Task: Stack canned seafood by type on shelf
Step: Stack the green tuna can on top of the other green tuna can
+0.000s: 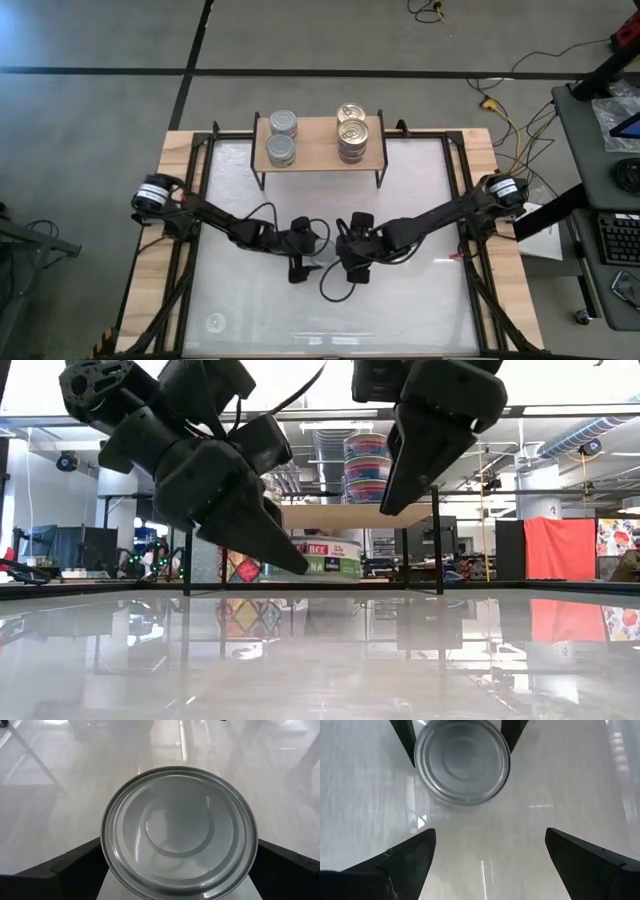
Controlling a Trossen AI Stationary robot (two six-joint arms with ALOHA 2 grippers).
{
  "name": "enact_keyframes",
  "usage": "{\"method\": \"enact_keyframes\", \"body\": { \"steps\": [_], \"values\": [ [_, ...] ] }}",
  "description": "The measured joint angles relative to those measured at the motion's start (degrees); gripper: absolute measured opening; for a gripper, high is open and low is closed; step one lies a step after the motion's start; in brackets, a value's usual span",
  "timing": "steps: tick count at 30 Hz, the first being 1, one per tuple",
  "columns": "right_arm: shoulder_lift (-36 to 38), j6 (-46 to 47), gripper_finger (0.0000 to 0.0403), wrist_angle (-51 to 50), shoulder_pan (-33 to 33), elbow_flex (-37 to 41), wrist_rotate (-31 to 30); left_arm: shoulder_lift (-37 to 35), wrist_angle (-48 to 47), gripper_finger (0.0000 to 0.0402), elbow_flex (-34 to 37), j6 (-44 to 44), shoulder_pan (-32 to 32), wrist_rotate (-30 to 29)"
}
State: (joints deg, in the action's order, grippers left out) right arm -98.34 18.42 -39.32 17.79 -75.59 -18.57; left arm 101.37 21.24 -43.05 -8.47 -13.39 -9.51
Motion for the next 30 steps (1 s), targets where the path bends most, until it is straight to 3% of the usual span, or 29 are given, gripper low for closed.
{"method": "enact_keyframes", "body": {
  "steps": [8, 20, 26, 30],
  "values": [
    [0.48, 2.7, 0.0368, -2.77, 0.54, 0.04, -0.76, -7.34, -5.83, 0.04, 0.0, 0.01, 0.0, 5.88],
    [0.48, 3.52, 0.0368, 0.34, 0.71, 0.04, -2.09, -30.66, -24.64, 0.04, 0.0, 2.68, 1.47, 6.01],
    [0.26, 4.56, 0.0368, 4.42, 0.81, 0.04, -2.71, -41.55, -32.9, 0.04, 0.0, 5.04, 9.24, 5.69],
    [0.17, 4.33, 0.0368, 6.18, 0.85, 0.26, -2.72, -46.04, -31.98, 0.04, -0.07, 7.63, 18.16, 5.02]
  ]
}}
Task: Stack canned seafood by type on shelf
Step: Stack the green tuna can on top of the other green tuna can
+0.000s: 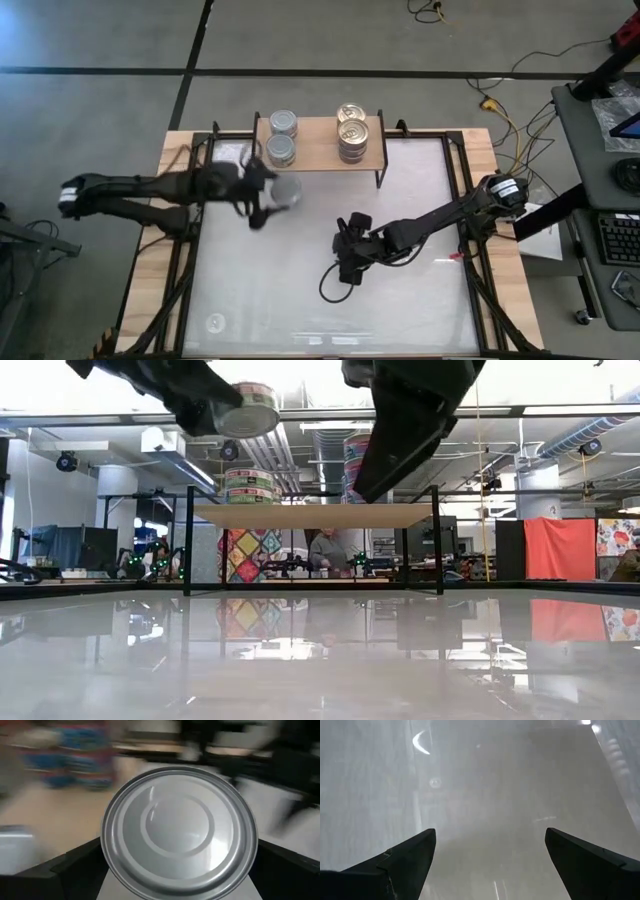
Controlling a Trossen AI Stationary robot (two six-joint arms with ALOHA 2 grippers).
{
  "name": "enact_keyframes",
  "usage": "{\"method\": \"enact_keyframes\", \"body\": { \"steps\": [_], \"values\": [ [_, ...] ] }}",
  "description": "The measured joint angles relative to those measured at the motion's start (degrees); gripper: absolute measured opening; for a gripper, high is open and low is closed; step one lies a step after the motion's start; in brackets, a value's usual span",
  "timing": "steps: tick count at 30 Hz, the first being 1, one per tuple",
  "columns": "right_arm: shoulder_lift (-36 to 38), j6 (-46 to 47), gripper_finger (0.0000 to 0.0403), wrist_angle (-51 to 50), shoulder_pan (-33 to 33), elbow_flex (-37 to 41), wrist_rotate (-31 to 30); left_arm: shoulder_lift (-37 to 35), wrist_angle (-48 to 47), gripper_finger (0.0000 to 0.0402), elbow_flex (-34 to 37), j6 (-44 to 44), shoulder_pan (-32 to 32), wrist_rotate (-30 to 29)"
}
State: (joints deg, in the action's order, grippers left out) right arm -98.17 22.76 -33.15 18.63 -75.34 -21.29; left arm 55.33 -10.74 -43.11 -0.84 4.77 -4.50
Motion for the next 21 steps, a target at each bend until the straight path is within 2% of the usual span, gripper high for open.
{"method": "enact_keyframes", "body": {
  "steps": [5, 10, 14, 21],
  "values": [
    [0.0, 0.28, 0.0368, 1.0, 0.0, 0.11, -0.33, -0.56, -2.37, 0.04, -2.75, 5.63, 12.03, -1.85],
    [-0.02, 1.4, 0.0368, 0.93, 0.0, 0.19, -0.35, 3.06, -7.44, 0.04, -8.86, 10.52, 20.59, -0.89],
    [-0.04, 2.0, 0.0368, 0.9, 0.0, 0.42, -0.36, 7.58, -10.88, 0.04, -12.01, 12.55, 24.18, 3.95],
    [-0.04, 2.89, 0.0368, 0.88, 0.81, 0.6, -0.36, 12.71, -13.73, 0.04, -15.92, 13.99, 27.32, 5.45]
  ]
}}
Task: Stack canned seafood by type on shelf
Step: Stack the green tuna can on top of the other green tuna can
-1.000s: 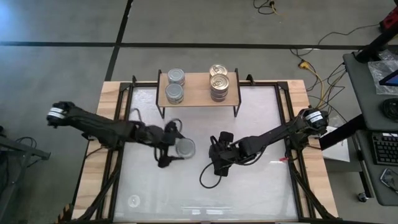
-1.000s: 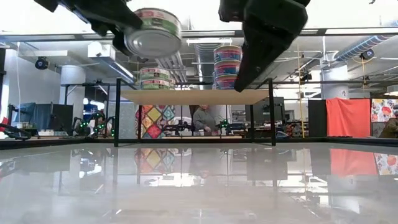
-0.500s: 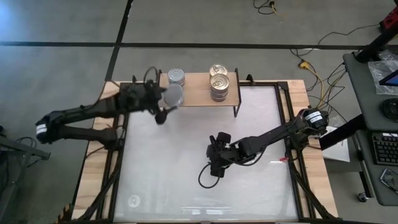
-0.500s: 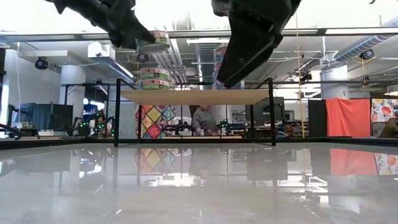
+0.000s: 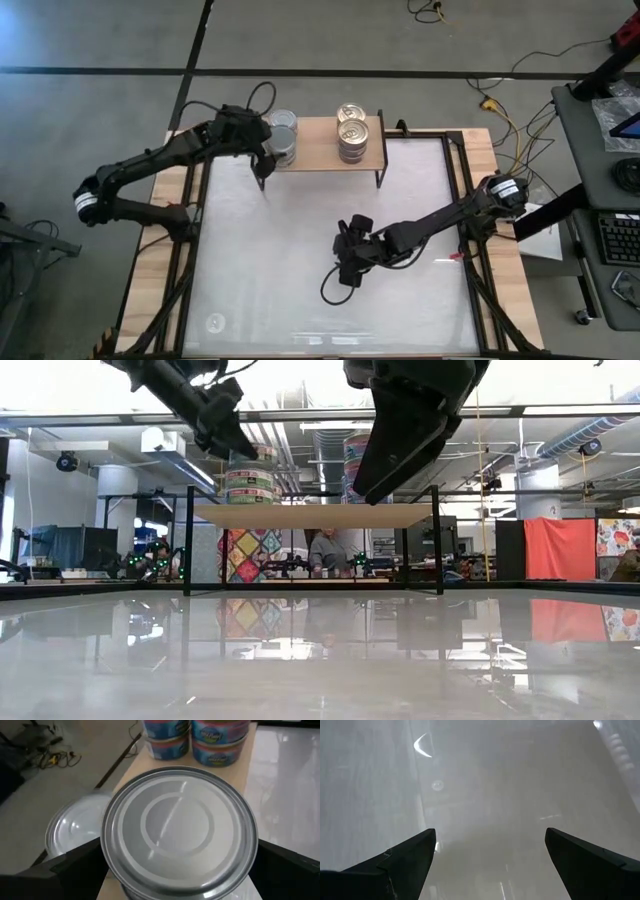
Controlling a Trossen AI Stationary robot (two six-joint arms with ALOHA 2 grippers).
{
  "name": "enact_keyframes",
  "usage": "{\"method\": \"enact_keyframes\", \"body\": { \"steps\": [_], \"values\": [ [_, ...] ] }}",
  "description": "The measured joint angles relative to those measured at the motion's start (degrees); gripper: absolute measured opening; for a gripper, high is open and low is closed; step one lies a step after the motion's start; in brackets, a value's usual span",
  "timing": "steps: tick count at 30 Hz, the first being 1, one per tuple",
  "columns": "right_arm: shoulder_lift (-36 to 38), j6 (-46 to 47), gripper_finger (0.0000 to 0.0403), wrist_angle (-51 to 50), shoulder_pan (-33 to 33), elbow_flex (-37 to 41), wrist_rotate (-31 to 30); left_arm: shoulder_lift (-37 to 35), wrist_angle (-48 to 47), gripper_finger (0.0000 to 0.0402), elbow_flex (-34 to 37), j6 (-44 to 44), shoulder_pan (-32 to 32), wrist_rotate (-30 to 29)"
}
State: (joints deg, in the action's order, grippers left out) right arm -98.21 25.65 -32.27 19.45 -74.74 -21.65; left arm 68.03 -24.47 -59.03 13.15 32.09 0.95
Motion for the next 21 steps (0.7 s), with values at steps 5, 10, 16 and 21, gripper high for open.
{"method": "enact_keyframes", "body": {
  "steps": [5, 10, 16, 21],
  "values": [
    [0.0, -0.02, 0.0368, -0.03, 0.71, 0.07, -0.01, 0.16, -0.37, 0.04, -1.26, 0.15, 0.07, 0.32],
    [-0.02, -0.11, 0.0368, -0.07, 0.82, 0.24, -0.72, 0.1, -2.08, 0.0398, -1.28, -0.64, 0.48, 0.23],
    [-0.02, -0.1, 0.0368, -0.04, 0.94, 0.49, -0.92, 1.87, -2.06, 0.0392, -1.28, -3.02, 1.73, 0.04],
    [-0.02, 0.56, 0.0368, -0.02, 1.2, 0.9, -0.98, 2.49, -2.4, 0.0391, -1.28, -3.23, 1.73, 0.24]
  ]
}}
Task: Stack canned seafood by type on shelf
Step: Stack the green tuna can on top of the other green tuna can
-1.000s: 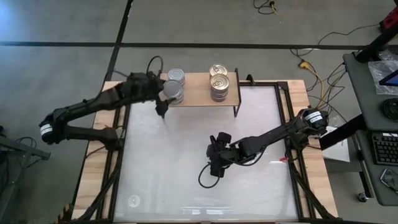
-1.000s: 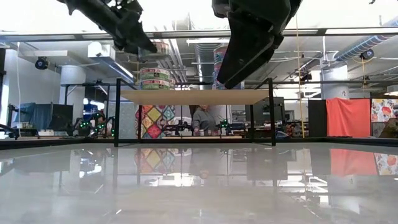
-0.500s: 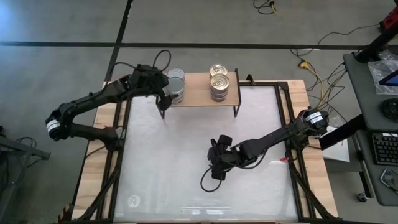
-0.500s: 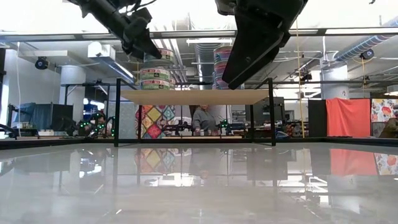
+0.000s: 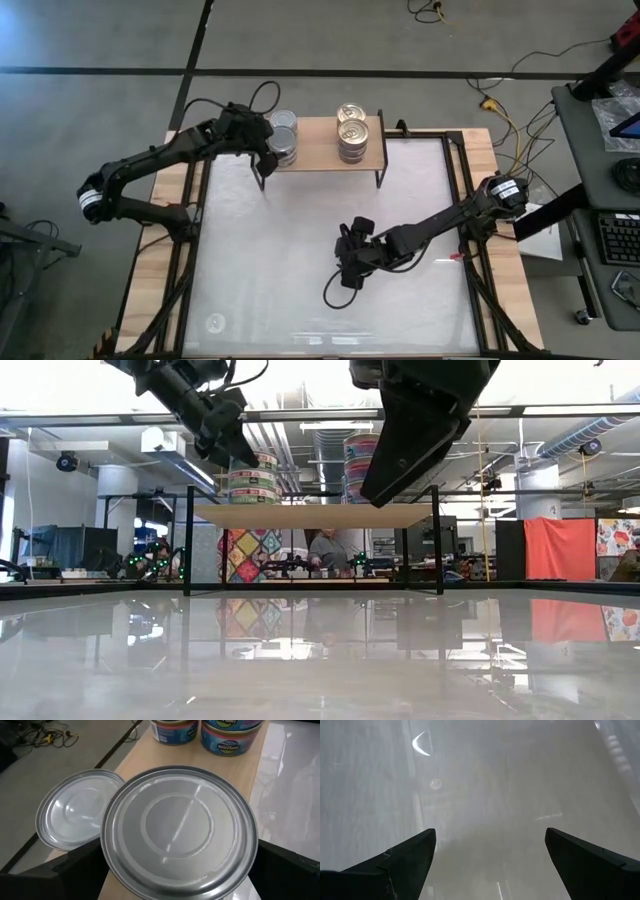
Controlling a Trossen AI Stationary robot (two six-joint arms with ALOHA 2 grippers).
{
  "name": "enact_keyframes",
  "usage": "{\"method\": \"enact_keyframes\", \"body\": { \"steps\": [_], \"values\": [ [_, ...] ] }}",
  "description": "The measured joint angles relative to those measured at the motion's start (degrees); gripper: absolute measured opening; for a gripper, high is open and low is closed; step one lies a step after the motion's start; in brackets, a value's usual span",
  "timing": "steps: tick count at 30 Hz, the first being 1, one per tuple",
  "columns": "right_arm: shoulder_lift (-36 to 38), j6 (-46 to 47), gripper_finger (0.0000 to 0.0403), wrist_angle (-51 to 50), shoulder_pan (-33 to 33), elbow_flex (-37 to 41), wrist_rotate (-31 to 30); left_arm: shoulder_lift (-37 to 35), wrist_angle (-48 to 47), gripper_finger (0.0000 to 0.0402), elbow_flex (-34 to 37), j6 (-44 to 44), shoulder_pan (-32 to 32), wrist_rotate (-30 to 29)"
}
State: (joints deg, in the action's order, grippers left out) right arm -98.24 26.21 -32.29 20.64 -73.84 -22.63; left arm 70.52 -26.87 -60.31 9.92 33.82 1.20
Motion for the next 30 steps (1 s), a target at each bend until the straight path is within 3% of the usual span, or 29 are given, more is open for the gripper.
{"method": "enact_keyframes", "body": {
  "steps": [18, 25, 30],
  "values": [
    [-0.02, 0.18, 0.0368, 0.04, 0.02, 0.82, -0.03, -0.04, -0.48, 0.0366, 0.0, -0.4, 0.04, 0.0],
    [-0.02, 0.2, 0.0368, 0.04, 0.02, 0.82, -0.05, -0.04, -0.61, 0.0392, 0.0, -0.55, 0.04, -0.03],
    [-0.02, 0.2, 0.0368, 0.1, 0.02, 0.82, -0.05, -0.04, -0.63, 0.0388, 0.0, -0.58, 0.04, -0.04]
  ]
}}
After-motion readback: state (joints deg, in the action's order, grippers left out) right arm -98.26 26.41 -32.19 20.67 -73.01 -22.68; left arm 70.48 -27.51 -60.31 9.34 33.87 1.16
